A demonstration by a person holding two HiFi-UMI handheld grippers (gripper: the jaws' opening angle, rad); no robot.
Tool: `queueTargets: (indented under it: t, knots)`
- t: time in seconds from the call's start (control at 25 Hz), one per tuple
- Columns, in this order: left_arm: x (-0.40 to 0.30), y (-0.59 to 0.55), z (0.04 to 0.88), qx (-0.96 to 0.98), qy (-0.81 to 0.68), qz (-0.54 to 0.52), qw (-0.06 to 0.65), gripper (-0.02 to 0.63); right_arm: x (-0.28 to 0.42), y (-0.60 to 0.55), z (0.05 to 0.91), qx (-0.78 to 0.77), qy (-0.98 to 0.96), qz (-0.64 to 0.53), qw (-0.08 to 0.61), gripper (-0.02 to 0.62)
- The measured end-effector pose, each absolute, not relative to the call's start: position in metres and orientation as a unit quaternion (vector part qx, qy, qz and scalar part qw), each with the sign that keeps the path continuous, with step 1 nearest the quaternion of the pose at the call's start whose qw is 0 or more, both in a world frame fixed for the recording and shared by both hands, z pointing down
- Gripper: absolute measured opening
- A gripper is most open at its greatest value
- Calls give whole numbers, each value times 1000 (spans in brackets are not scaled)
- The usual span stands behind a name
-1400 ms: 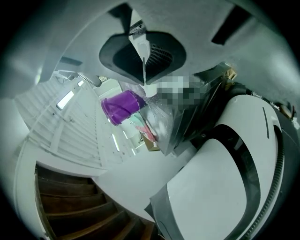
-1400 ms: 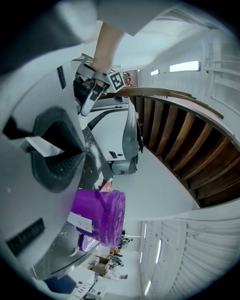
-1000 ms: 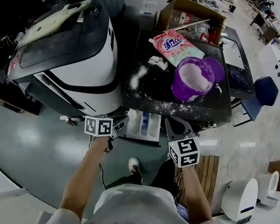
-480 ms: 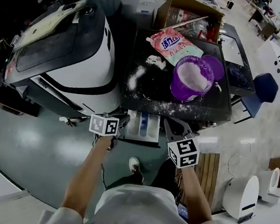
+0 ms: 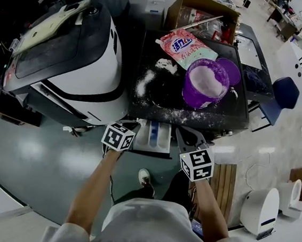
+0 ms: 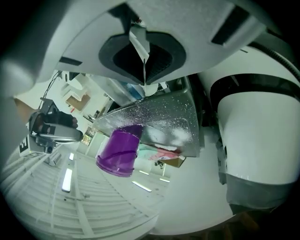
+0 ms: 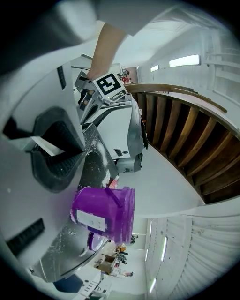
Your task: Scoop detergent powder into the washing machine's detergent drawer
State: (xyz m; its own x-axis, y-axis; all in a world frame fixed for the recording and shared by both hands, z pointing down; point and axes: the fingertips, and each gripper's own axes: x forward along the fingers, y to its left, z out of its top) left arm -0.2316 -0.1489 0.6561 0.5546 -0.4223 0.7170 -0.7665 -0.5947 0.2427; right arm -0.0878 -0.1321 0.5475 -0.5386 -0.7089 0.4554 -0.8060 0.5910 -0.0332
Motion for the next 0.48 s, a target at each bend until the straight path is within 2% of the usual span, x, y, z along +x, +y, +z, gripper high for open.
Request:
queueTargets:
  t: [0.48]
  knots:
    - [-224, -144, 655, 844, -320, 407, 138, 15, -87, -126, 547, 433, -870, 120, 204, 6]
